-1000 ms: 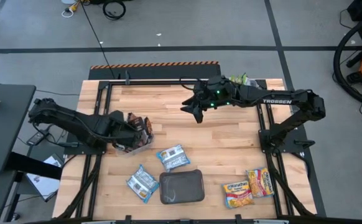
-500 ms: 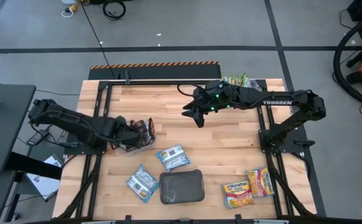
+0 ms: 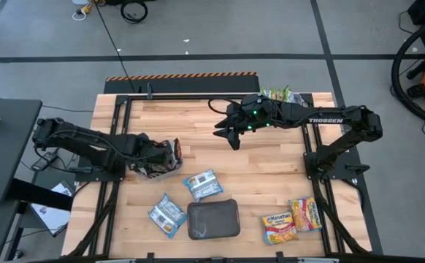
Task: Sort Maruchan noodles
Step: Put the black noodle pack into the bottom transparent bin
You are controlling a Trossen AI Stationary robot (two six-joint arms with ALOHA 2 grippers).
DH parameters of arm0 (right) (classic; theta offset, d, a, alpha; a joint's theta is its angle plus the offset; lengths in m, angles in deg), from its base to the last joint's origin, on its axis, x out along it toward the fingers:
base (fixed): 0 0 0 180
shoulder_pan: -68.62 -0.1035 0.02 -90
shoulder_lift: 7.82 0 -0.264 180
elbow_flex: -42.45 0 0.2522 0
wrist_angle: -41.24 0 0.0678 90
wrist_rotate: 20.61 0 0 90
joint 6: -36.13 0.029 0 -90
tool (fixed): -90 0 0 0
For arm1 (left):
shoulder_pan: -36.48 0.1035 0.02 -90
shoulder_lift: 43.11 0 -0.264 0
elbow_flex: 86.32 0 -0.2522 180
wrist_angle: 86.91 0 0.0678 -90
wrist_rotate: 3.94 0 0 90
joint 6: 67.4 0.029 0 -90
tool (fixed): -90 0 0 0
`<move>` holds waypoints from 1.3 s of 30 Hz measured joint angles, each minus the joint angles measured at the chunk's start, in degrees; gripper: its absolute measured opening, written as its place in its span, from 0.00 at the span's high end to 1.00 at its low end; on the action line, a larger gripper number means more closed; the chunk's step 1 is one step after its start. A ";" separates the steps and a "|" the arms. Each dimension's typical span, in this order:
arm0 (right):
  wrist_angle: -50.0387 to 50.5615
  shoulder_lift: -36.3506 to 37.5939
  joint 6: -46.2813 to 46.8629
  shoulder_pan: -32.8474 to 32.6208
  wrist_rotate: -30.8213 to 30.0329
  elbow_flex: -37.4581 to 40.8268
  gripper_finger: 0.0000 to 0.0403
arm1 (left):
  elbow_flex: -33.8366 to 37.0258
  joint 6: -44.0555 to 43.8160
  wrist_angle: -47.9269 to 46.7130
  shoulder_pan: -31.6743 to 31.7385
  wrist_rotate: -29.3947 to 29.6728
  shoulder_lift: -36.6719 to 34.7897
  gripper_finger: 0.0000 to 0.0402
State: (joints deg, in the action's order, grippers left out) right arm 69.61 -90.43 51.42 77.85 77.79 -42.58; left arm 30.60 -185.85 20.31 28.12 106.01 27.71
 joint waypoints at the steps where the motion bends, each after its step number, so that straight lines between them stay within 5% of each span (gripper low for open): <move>1: 0.00 0.00 -0.05 0.00 0.02 0.00 0.59 | -0.07 1.39 -0.04 0.39 -1.18 -0.02 0.31; 6: 0.10 0.00 -0.46 0.00 0.02 0.00 0.59 | -4.71 9.34 -1.92 1.07 -3.65 -0.49 0.30; 16: 1.77 0.00 -0.51 0.00 0.17 0.00 0.59 | -14.46 15.83 -25.21 -0.02 -12.92 -2.14 0.30; 27: 3.85 0.00 -0.51 0.00 0.23 0.00 0.59 | -1.97 16.62 -18.24 0.19 -11.44 -10.61 0.32; 39: 4.26 0.00 -0.53 0.00 0.24 0.00 0.59 | 6.49 17.18 -4.36 2.20 -14.01 -9.73 0.43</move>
State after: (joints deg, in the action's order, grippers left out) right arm 73.88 -90.43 50.89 77.85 78.03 -42.58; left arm 37.09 -168.67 15.94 30.32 92.00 17.99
